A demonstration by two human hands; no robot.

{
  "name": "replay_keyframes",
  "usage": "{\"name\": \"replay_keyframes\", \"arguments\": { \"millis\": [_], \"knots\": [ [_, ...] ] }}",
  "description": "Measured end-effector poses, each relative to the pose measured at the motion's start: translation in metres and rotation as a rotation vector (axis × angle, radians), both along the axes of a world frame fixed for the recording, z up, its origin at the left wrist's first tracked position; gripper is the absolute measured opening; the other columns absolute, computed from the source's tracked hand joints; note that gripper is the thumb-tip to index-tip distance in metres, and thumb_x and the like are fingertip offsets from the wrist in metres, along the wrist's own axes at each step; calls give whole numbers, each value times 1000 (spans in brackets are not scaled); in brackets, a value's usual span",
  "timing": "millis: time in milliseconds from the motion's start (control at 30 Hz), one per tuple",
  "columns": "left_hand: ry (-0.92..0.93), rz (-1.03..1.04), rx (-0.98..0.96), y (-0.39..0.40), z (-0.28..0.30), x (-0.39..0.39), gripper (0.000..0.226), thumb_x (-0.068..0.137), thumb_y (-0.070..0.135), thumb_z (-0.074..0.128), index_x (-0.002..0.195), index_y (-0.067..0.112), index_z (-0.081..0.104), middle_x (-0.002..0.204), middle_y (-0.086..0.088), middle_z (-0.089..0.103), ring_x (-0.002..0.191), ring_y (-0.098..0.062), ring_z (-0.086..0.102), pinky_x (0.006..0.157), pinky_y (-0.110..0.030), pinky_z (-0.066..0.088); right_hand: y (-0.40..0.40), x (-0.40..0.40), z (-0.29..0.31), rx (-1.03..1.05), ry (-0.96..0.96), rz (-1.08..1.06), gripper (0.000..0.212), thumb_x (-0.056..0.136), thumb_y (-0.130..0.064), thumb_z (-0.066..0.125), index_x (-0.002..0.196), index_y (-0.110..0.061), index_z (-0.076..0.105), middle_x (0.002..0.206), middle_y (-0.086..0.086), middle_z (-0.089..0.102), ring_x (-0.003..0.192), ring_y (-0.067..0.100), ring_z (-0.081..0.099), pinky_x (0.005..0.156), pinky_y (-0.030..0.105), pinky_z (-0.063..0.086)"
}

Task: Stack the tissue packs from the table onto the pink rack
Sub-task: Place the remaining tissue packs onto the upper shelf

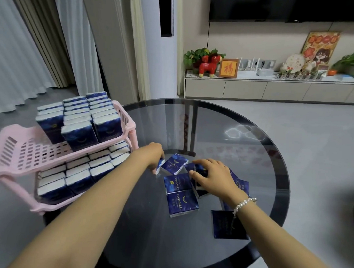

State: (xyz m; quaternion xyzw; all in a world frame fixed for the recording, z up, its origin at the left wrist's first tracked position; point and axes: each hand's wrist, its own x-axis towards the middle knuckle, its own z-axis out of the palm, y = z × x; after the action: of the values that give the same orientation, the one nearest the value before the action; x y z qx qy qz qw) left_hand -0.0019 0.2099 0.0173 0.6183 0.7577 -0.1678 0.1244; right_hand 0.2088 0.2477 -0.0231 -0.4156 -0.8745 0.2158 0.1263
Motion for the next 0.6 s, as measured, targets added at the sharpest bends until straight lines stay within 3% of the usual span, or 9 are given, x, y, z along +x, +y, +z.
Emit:
{"name": "replay_keyframes", "arguments": {
  "millis": [133, 233, 300, 400, 500, 600],
  "knots": [
    [0, 7, 0, -3, 11, 7, 62, 75, 16, 78, 130, 19, 52, 130, -7, 41, 121, -26, 42, 54, -22, 36, -1, 0, -1, -2, -7, -1, 46, 90, -53, 47, 131, -35, 46, 136, -5, 48, 127, 19, 40, 106, 38, 29],
    [-67, 50, 21, -3, 7, 5, 48, 74, 11, 77, 112, 18, 50, 121, -6, 53, 115, -29, 43, 47, -23, 28, -2, 1, -1, -7, 2, -6, 45, 89, -53, 47, 131, -35, 46, 135, -5, 49, 126, 20, 40, 106, 39, 30],
    [-113, 51, 51, -4, 6, 3, 45, 73, 11, 77, 107, 19, 49, 119, -3, 56, 114, -28, 42, 47, -23, 28, -2, 0, -1, -13, 6, -8, 46, 89, -53, 47, 131, -35, 46, 136, -5, 49, 126, 20, 40, 106, 38, 29],
    [-199, 10, 103, -9, 11, 4, 54, 72, 14, 78, 120, 22, 57, 124, -1, 56, 112, -26, 51, 55, -24, 39, -1, -2, 1, -24, 18, -17, 45, 90, -51, 47, 132, -33, 46, 136, -4, 48, 128, 20, 38, 107, 38, 25],
    [-244, -39, 240, -25, 14, 5, 38, 69, 25, 80, 104, 20, 66, 97, 1, 56, 98, -22, 56, 74, -31, 43, 1, -10, 4, -4, 14, -29, 46, 91, -49, 48, 133, -31, 45, 138, -3, 48, 130, 20, 36, 108, 38, 22],
    [-372, 96, 463, -56, 10, 7, 28, 71, 37, 78, 91, 27, 63, 89, 6, 50, 86, -14, 53, 68, -28, 38, 4, -28, 8, 20, 0, -1, 48, 91, -46, 50, 136, -28, 44, 139, -4, 48, 131, 19, 33, 107, 38, 21]
  ]
}}
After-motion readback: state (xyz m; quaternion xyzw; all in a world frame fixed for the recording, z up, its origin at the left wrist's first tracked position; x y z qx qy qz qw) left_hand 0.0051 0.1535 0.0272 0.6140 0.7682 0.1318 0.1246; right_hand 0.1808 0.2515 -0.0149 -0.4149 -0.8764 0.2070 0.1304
